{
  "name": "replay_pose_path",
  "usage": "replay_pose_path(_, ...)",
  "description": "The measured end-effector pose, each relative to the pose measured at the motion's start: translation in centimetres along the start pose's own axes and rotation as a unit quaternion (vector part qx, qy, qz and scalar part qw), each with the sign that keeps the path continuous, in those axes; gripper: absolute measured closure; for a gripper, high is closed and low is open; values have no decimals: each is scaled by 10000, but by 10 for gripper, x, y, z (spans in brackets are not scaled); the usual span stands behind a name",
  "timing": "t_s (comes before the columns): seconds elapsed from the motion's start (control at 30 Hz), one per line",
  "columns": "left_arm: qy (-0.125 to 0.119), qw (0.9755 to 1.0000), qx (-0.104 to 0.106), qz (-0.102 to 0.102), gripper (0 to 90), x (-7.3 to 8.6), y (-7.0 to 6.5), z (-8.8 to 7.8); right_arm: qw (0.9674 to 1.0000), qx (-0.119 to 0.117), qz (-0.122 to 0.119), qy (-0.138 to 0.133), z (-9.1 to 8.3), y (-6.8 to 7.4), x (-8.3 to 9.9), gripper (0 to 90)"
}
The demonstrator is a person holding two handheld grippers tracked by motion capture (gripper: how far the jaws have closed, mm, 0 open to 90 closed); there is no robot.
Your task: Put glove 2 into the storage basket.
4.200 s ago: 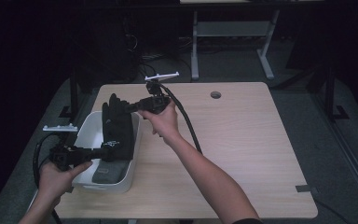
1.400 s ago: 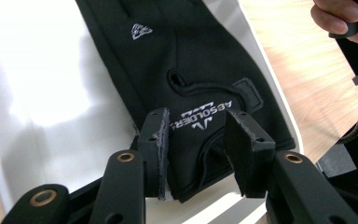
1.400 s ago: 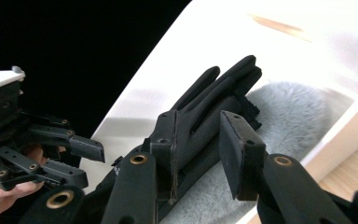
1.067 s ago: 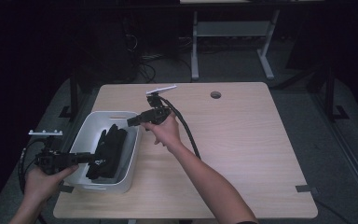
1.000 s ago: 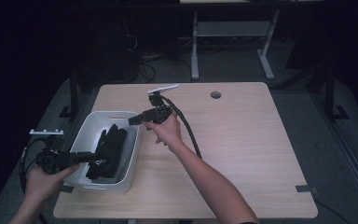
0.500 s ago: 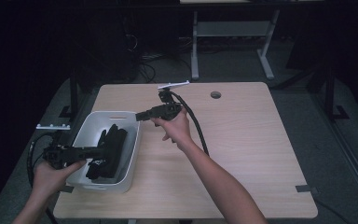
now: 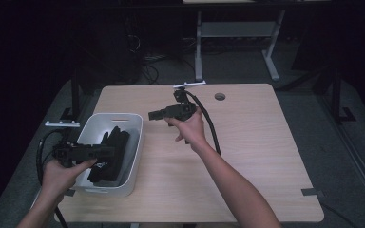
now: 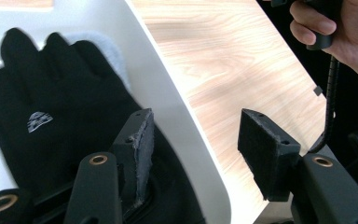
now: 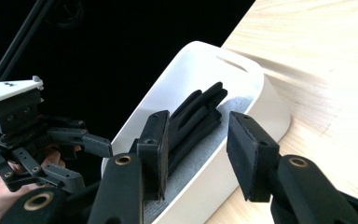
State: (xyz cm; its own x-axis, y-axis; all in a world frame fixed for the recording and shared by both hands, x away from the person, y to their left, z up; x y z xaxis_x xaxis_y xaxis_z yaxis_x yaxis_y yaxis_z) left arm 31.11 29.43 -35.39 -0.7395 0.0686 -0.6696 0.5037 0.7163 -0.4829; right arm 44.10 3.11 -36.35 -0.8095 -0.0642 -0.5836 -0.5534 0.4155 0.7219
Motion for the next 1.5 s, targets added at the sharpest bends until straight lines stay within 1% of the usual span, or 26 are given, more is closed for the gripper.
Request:
replay_pose_path(0.2,17,9999,91,117,429,-3,-10,9,10000,32,12,-21,-14,-5,2,579)
replay_pose_path(0.27,13,9999,118,117,421,-5,-13,12,10000,48,17,-60,-20,-7,2,576)
replay_pose_path(0.37,62,9996,152,227,418,-8,-19,17,9999,41,27,-119,-28,-8,1,570)
replay_pose_path(0.43,43,9995,170,254,413,-10,-23,20,9999,65,17,-141,-35,-9,1,564)
replay_pose_path(0.63,134,9988,245,402,398,-14,-37,33,9997,120,8,-203,-51,-13,0,556)
replay_pose_path(0.8,106,9983,304,494,386,-17,-47,42,9995,154,24,-291,-66,-17,1,554)
replay_pose_path(0.93,159,9977,340,562,374,-18,-53,50,9992,195,42,-353,-79,-22,3,547)
replay_pose_path(1.03,191,9973,373,601,365,-19,-58,56,9989,224,94,-413,-90,-27,5,546)
replay_pose_path(1.1,185,9971,399,616,357,-20,-62,60,9987,281,70,-422,-96,-30,7,543)
replay_pose_path(1.17,193,9969,431,623,350,-20,-67,64,9985,281,99,-466,-102,-32,8,541)
replay_pose_path(1.23,206,9965,460,672,345,-20,-71,68,9981,296,129,-519,-108,-35,9,534)
replay_pose_path(1.37,221,9959,506,719,332,-21,-77,75,9976,329,188,-583,-118,-39,11,520)
replay_pose_path(1.5,277,9952,548,756,316,-21,-84,81,9971,351,190,-643,-127,-43,14,514)
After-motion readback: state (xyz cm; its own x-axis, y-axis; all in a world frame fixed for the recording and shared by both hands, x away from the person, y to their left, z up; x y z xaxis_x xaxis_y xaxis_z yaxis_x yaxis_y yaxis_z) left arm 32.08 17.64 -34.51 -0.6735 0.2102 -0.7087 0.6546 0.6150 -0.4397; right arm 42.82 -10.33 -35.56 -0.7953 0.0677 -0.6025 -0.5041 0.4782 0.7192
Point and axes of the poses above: each handheld gripper's, and its own axes: z roughly forward along the jaws, x roughly out of its underside, y roughly to its left, the point moved 4 cm from there along z, roughly forward along the jaws, and after that the axes turned 4 degrees about -y, right-handed, at the moved point
